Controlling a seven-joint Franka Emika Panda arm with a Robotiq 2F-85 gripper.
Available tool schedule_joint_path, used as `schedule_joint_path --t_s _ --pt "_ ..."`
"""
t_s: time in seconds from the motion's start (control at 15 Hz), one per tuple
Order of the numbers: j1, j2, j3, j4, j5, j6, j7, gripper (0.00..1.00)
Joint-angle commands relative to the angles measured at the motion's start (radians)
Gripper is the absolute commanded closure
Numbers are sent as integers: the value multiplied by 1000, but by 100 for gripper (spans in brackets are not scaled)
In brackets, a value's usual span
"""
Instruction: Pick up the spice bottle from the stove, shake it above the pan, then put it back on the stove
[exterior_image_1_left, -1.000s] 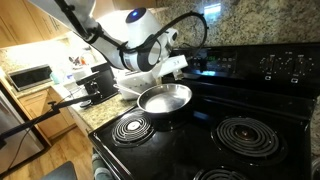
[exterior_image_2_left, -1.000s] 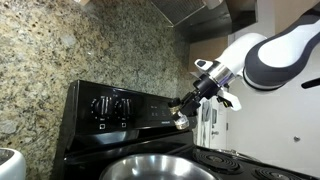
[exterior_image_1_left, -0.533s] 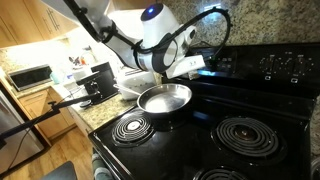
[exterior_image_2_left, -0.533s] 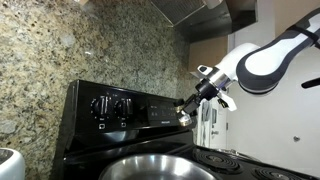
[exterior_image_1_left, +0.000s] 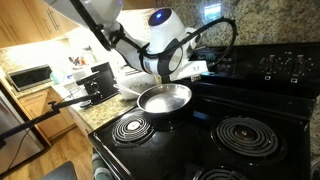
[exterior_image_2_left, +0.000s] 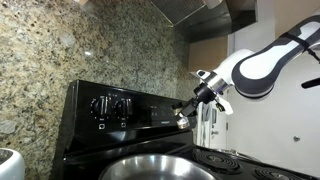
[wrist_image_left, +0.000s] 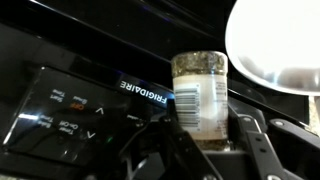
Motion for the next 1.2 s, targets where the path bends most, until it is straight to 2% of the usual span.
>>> schedule_joint_path --t_s 0.0,0.07,0.13,0.2,0.6,1.13 --pt "-99 105 148 51 16 -7 -34 82" --pt "-125 132 185 57 12 -8 -36 82" --pt "-122 138 180 60 10 -6 -22 82" --pt "-141 158 203 64 6 -7 -25 82" --pt "-105 172 152 87 0 -4 -1 82" --pt "25 156 -22 137 9 -5 50 82"
